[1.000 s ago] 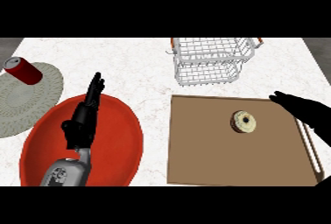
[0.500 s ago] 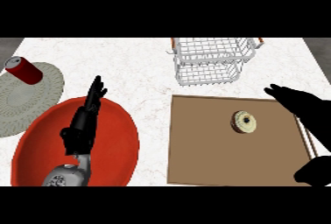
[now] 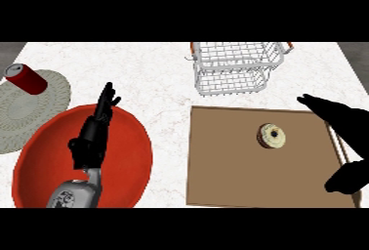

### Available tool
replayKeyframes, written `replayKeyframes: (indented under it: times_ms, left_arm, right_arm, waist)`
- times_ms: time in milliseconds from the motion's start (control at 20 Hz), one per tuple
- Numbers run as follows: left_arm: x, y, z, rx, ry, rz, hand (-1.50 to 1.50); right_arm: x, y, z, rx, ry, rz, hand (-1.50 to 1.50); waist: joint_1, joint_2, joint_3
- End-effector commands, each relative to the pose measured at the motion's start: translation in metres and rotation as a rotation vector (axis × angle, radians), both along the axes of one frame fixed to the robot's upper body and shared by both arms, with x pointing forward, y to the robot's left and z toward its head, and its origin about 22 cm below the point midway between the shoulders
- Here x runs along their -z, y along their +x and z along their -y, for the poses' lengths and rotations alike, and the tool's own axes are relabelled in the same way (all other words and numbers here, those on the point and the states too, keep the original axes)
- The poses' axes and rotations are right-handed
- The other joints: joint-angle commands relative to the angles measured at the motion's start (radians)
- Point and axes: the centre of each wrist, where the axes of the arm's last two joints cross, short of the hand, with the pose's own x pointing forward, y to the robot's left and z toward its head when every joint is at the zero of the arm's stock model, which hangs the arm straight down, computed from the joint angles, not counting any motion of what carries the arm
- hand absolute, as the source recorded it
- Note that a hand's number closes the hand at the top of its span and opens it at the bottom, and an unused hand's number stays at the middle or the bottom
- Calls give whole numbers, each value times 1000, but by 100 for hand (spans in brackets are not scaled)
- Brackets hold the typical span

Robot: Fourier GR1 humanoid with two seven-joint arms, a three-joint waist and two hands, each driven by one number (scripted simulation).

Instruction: Pick the cupcake from the tray and place it in the tiered basket

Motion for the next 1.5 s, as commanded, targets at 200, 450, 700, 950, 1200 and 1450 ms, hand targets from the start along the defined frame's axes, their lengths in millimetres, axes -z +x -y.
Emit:
replayKeyframes:
  times_ms: [200, 450, 700, 950, 1200, 1450]
  left_arm:
    - [-1, 2, 17, -7, -6, -5, 0]
    - [6, -7, -5, 5, 1, -11, 0]
    - [2, 6, 9, -6, 4, 1, 0]
    - [13, -4, -3, 3, -2, -13, 0]
    - [3, -6, -15, 6, 2, 5, 0]
    - [6, 0, -5, 18, -25, -12, 0]
  right_arm:
    - [15, -1, 4, -35, 51, 8, -150]
    - [35, 6, -7, -46, 36, -26, -150]
    - [37, 25, -29, -46, 66, -33, -150]
    - [29, 15, -23, -52, 45, -58, -150]
    - [53, 31, -16, -39, 52, -65, -150]
    - [81, 32, -15, -31, 60, -72, -150]
  waist:
    - [-2, 0, -1]
    - [1, 0, -1]
    - [2, 1, -1]
    - [-1, 0, -1]
    - [2, 0, -1]
    - [1, 1, -1]
